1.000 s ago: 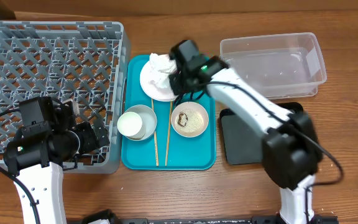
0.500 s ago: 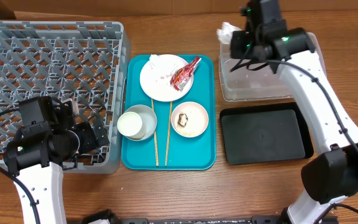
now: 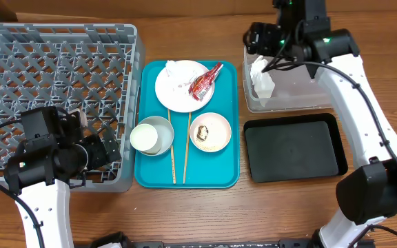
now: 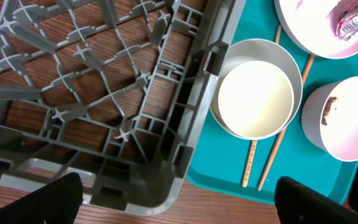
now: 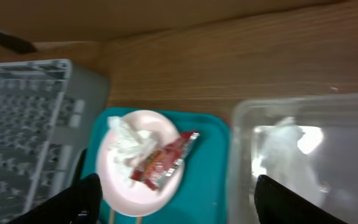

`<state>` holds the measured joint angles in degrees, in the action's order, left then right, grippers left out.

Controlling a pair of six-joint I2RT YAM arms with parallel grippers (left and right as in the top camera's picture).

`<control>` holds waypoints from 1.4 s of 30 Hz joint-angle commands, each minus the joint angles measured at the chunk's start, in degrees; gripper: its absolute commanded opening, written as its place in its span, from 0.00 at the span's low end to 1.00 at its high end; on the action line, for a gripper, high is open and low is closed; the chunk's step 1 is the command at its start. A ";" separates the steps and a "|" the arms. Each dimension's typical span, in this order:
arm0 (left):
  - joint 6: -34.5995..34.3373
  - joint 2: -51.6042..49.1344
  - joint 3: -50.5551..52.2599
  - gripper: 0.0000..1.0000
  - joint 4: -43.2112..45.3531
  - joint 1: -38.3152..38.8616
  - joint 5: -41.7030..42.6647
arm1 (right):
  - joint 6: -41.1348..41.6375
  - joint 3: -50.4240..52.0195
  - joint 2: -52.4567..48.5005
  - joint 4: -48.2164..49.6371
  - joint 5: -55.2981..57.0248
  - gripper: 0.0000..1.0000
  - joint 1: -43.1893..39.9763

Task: Sort waste into correct bins and load items into the dishwasher
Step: 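Move the tissue over the clear plastic bin and release it, then grasp the red wrapper on the pink plate with the right gripper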

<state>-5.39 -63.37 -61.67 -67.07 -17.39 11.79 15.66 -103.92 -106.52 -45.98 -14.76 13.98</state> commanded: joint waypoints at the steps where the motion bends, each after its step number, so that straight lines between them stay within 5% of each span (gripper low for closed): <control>1: 1.55 0.85 -1.51 1.00 0.26 -0.26 -0.17 | 3.13 0.13 -0.02 1.57 0.22 0.79 4.61; 10: 1.55 0.87 -1.51 1.00 0.57 -0.26 -0.20 | 3.04 -0.09 -0.37 2.27 10.73 0.79 13.84; 23: 1.57 0.85 -1.49 1.00 0.87 -0.26 -0.17 | 3.85 -0.07 -14.82 12.96 25.68 0.97 21.05; 34: 1.60 0.85 -1.49 1.00 0.87 -0.26 -0.20 | 8.87 -0.02 -25.59 14.97 24.76 0.98 22.12; 36: 1.60 0.85 -1.49 1.00 0.87 -0.26 -0.22 | 9.92 0.04 -26.62 14.53 24.59 0.94 22.47; 42: 1.57 0.85 -1.49 1.00 0.92 -0.26 -0.22 | 9.92 -0.07 -27.21 13.70 24.11 0.50 23.80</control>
<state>-5.39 -63.40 -61.67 -66.24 -17.39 11.79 24.51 -103.70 -133.69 -32.67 9.28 36.71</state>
